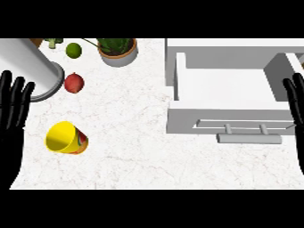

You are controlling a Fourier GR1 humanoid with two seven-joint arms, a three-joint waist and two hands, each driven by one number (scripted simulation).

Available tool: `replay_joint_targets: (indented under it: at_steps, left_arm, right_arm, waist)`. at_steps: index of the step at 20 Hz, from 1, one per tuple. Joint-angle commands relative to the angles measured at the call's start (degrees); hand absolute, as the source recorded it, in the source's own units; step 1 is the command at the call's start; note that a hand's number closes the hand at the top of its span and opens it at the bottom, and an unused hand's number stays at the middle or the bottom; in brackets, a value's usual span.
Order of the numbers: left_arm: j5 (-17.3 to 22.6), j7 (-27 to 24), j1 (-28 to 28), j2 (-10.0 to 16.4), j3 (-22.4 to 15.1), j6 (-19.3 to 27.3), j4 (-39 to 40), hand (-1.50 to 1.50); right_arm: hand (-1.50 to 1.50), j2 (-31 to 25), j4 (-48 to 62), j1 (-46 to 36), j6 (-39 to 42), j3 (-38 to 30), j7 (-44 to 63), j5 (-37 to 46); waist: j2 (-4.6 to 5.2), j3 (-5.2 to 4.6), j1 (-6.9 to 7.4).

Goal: Pick up the cup, place it into the drawer and close the drawer

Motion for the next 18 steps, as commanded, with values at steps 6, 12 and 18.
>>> replay_joint_targets:
  at_steps: [6, 12, 18]
  left_arm:
    - [20.9, -1.9, 3.4, 11.8, 15.0, -16.7, 0.4, -1.50]
    - [28.6, 4.0, 3.6, 7.5, 16.9, -13.7, 11.5, -1.50]
    - [22.4, -3.2, 4.9, 6.9, 17.6, -17.8, 21.4, -1.50]
  right_arm:
    - [-1.50, 0.5, -3.7, 1.2, 0.9, -1.0, 0.4, -2.6]
    - [-1.50, -0.6, 7.9, -5.9, 4.2, 2.7, 5.4, -2.3]
    - [-1.50, -2.0, 11.8, -8.4, 6.8, -1.0, 4.3, -5.1]
  waist:
    - [0.35, -0.91, -0.80]
    - [0.61, -0.90, -0.47]
    - [0.57, -0.89, -0.74]
